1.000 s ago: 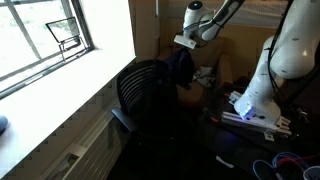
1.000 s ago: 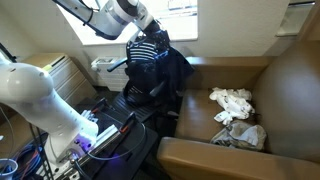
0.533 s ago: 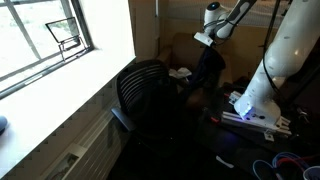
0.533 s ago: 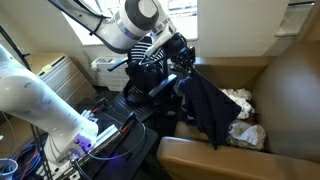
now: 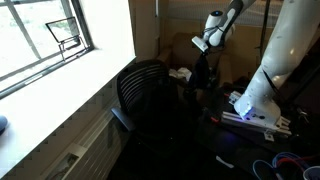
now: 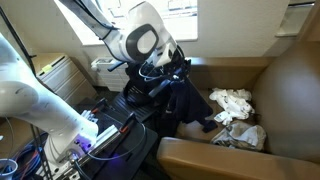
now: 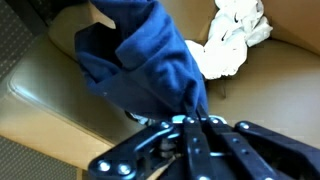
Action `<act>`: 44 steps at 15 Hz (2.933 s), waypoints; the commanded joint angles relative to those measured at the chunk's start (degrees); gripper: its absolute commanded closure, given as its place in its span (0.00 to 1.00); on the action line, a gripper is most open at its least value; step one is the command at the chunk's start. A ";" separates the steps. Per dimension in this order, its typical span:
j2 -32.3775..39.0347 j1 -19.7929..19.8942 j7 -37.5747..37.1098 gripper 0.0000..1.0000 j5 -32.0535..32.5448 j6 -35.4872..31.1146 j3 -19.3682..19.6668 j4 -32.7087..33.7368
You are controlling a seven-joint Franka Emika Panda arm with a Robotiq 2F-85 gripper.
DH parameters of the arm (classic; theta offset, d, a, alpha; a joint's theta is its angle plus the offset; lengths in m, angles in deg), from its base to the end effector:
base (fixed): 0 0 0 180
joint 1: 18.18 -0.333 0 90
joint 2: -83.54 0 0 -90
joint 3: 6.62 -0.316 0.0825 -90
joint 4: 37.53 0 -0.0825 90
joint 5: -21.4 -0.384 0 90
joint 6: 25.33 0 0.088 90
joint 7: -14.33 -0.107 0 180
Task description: Unhang the dark blue clothing from the backrest of the black chair and place it on the right side of the sofa, remove the grey clothing from the sofa and hang it on the backrest of the black chair, remove the black backpack from the black chair and put it on the sofa
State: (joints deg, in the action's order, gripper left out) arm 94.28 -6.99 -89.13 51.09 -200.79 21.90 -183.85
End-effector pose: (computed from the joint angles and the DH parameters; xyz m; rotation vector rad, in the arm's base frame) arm 0.3875 -0.2773 0.2363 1.7032 -2.5549 0.5837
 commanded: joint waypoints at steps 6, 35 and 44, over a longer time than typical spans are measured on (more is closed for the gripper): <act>14.50 14.70 12.77 0.99 -29.28 3.44 -14.30 6.03; 47.78 -4.58 -23.05 0.00 -39.07 11.01 10.94 28.41; 64.38 14.38 -12.63 0.00 -40.49 -17.66 4.54 48.32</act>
State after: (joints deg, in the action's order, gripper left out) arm 156.87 -3.51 -108.67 11.92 -213.28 33.66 -145.44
